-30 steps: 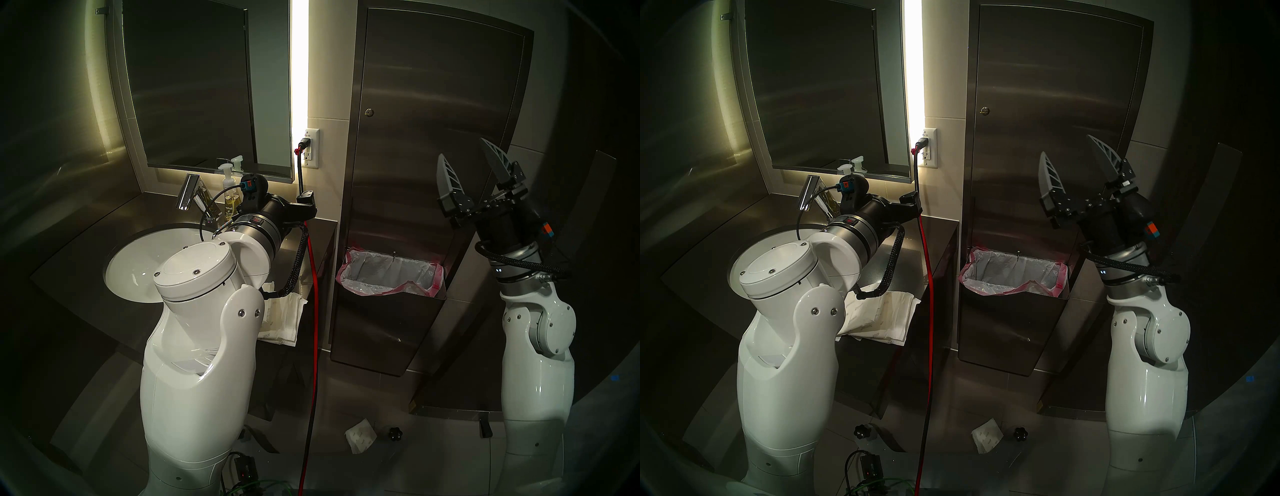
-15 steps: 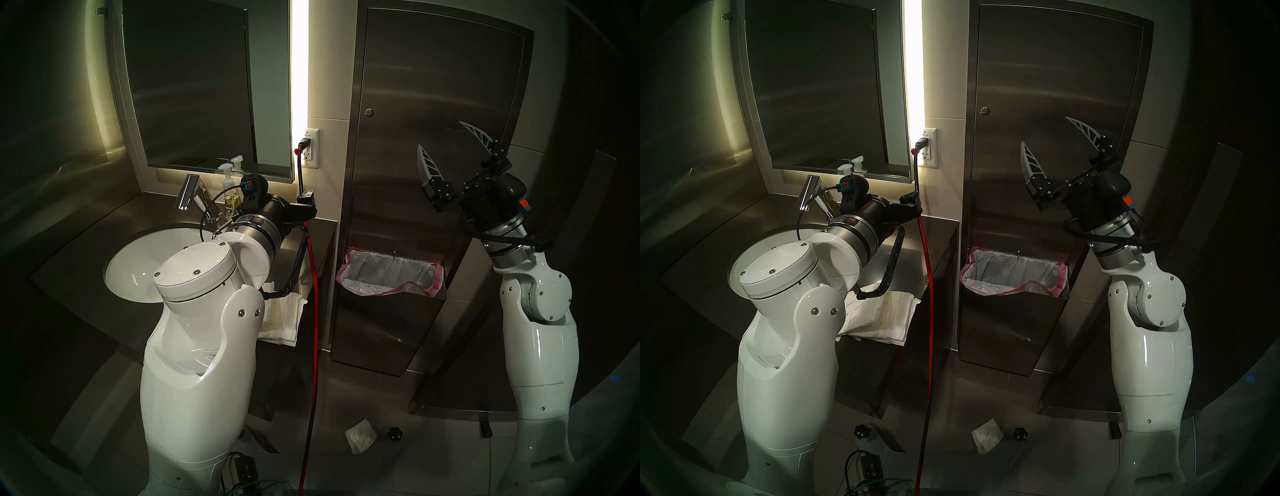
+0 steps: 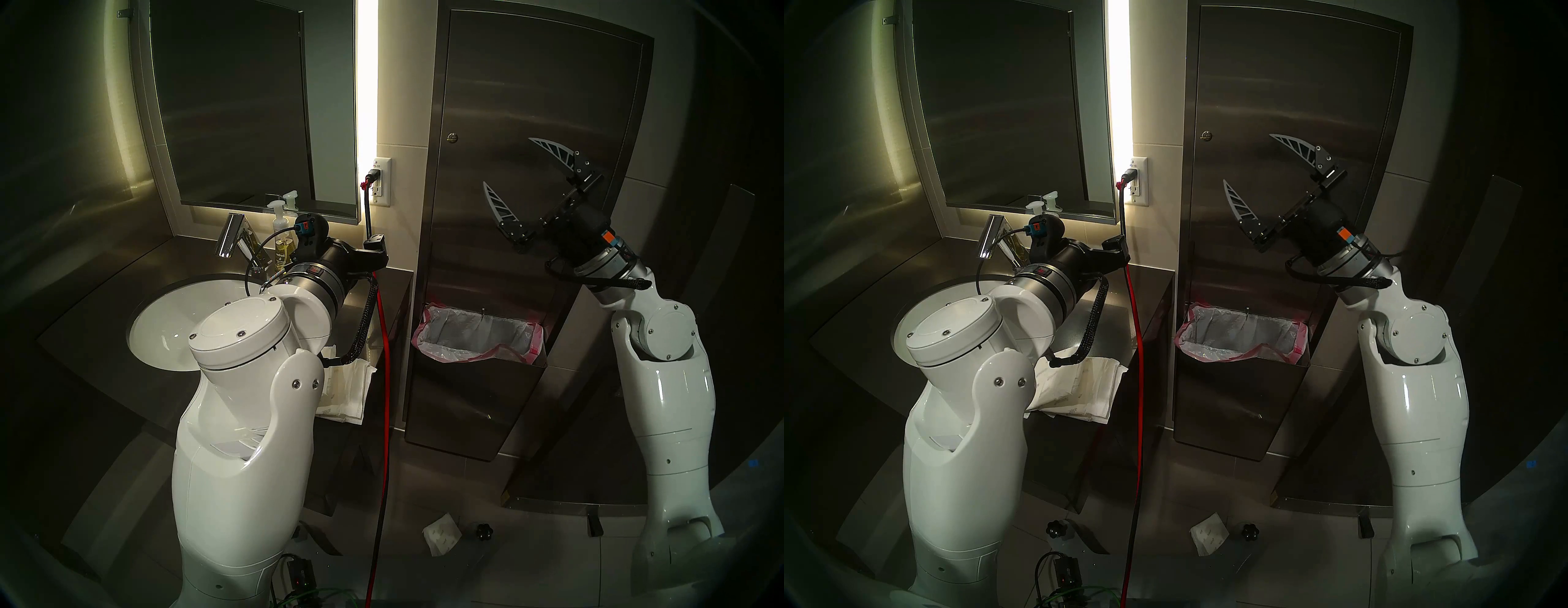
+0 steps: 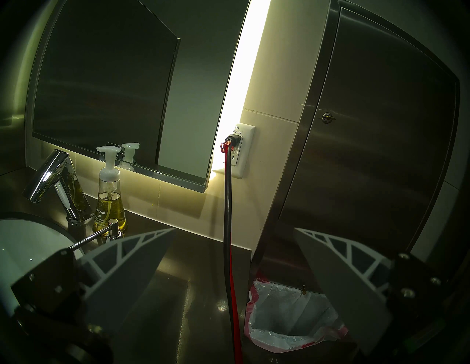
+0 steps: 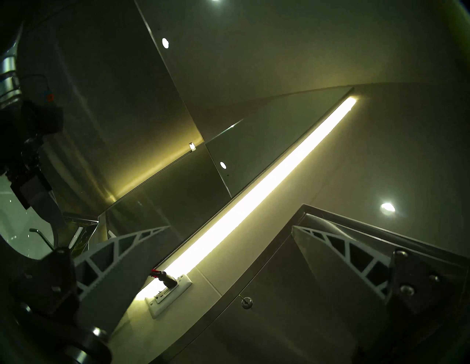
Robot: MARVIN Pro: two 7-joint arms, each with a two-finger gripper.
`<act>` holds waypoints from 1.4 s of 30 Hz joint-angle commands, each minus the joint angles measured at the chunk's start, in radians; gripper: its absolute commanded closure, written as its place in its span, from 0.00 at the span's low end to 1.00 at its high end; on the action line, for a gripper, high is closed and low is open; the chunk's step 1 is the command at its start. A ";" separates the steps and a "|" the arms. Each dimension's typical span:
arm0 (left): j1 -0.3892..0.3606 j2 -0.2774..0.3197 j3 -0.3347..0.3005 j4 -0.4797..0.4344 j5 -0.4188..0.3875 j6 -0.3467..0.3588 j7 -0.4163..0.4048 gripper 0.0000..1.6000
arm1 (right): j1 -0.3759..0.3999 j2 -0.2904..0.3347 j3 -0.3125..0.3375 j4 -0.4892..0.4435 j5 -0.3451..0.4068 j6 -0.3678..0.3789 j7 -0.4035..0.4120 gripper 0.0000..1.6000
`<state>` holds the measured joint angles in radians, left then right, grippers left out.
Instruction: Twist key and open towel dispenser
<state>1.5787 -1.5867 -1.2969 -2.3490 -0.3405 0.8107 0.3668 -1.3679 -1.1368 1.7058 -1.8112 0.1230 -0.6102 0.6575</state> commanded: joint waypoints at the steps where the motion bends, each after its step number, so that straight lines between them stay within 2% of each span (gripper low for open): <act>1: -0.008 0.001 -0.002 -0.008 0.001 -0.002 0.000 0.00 | 0.092 0.037 -0.027 0.018 -0.041 -0.050 -0.027 0.00; 3: -0.008 0.002 -0.002 -0.008 0.000 -0.002 0.000 0.00 | 0.143 0.019 -0.042 0.061 -0.039 -0.068 -0.029 0.00; 4: -0.008 0.001 -0.002 -0.008 0.000 -0.002 0.000 0.00 | 0.128 0.023 -0.038 0.053 -0.053 -0.070 -0.042 0.00; 6: -0.008 0.002 -0.002 -0.008 0.000 -0.002 0.000 0.00 | 0.166 0.012 -0.048 0.095 -0.092 -0.095 -0.048 0.00; 7: -0.008 0.001 -0.002 -0.008 0.000 -0.002 0.000 0.00 | 0.152 0.006 -0.042 0.092 -0.116 -0.107 -0.066 0.00; 10: -0.008 0.002 -0.002 -0.008 0.000 -0.002 0.000 0.00 | 0.213 -0.041 -0.058 0.149 -0.164 -0.117 -0.104 0.00; 11: -0.008 0.001 -0.002 -0.008 0.001 -0.002 0.000 0.00 | 0.189 -0.050 -0.052 0.132 -0.180 -0.115 -0.129 0.00; 14: -0.008 0.002 -0.002 -0.008 0.000 -0.002 0.000 0.00 | 0.242 -0.099 -0.069 0.169 -0.238 -0.125 -0.168 0.00; 17: -0.008 0.001 -0.002 -0.008 0.000 -0.002 0.000 0.00 | 0.241 -0.121 -0.074 0.163 -0.278 -0.133 -0.197 0.00; 19: -0.008 0.001 -0.002 -0.008 0.000 -0.002 0.000 0.00 | 0.269 -0.150 -0.087 0.185 -0.320 -0.146 -0.221 0.00; 21: -0.008 0.002 -0.002 -0.008 0.000 -0.002 0.000 0.00 | 0.265 -0.192 -0.094 0.169 -0.387 -0.138 -0.270 0.00; 22: -0.008 0.001 -0.002 -0.008 0.001 -0.002 0.000 0.00 | 0.266 -0.179 -0.107 0.167 -0.396 -0.135 -0.273 0.00; 23: -0.008 0.001 -0.002 -0.008 0.000 -0.002 0.000 0.00 | 0.261 -0.210 -0.104 0.167 -0.437 -0.133 -0.308 0.00; 24: -0.008 0.001 -0.002 -0.008 0.000 -0.002 0.000 0.00 | 0.261 -0.210 -0.104 0.167 -0.437 -0.133 -0.308 0.00; 29: -0.008 0.001 -0.002 -0.008 0.000 -0.002 0.000 0.00 | 0.259 -0.252 -0.112 0.183 -0.543 -0.099 -0.368 0.00; 31: -0.008 0.001 -0.002 -0.008 0.000 -0.002 0.000 0.00 | 0.263 -0.287 -0.100 0.200 -0.622 -0.094 -0.417 0.00; 36: -0.008 0.001 -0.002 -0.008 0.000 -0.002 0.000 0.00 | 0.304 -0.315 -0.089 0.275 -0.748 -0.061 -0.488 0.00; 42: -0.008 0.001 -0.002 -0.008 0.000 -0.001 0.000 0.00 | 0.343 -0.324 -0.093 0.320 -0.809 -0.032 -0.529 0.00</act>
<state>1.5790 -1.5868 -1.2968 -2.3490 -0.3406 0.8108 0.3665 -1.0999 -1.4208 1.6099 -1.5277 -0.6089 -0.6769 0.1925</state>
